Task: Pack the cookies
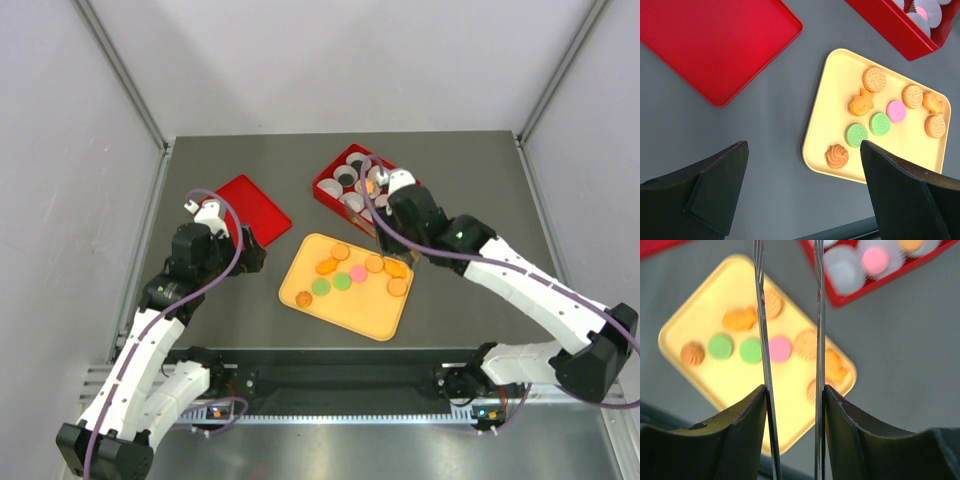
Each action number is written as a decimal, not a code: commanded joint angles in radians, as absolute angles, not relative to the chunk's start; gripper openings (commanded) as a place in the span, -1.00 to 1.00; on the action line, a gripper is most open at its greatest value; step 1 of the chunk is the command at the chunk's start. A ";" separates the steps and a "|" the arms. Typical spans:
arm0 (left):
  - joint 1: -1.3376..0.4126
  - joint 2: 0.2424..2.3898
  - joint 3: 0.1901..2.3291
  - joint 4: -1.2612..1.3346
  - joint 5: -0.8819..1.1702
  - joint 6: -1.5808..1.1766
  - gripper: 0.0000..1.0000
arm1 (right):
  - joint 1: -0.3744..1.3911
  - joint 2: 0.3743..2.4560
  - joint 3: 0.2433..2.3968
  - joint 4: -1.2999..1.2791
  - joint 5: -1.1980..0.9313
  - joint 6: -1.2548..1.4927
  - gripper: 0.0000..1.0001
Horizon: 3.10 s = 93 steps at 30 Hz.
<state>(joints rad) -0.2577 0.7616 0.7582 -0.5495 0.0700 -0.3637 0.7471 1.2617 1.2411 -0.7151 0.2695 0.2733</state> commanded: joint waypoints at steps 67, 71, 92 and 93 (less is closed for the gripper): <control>-0.261 0.741 0.750 -0.518 0.071 -0.350 0.97 | 1.023 0.966 0.842 -1.049 0.344 0.672 -0.03; -0.259 0.742 0.750 -0.518 0.072 -0.350 0.97 | 1.023 0.980 0.842 -1.037 0.341 0.667 -0.03; -0.261 0.736 0.750 -0.518 0.071 -0.350 0.97 | 1.039 1.023 0.868 -1.014 0.318 0.644 -0.06; -0.261 0.735 0.750 -0.517 0.072 -0.350 0.97 | 1.037 1.029 0.867 -1.014 0.316 0.643 -0.06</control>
<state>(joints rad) -0.2577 0.7525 0.7582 -0.5499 0.0704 -0.3637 1.0164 1.0187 0.8375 -1.0512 0.3157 0.6544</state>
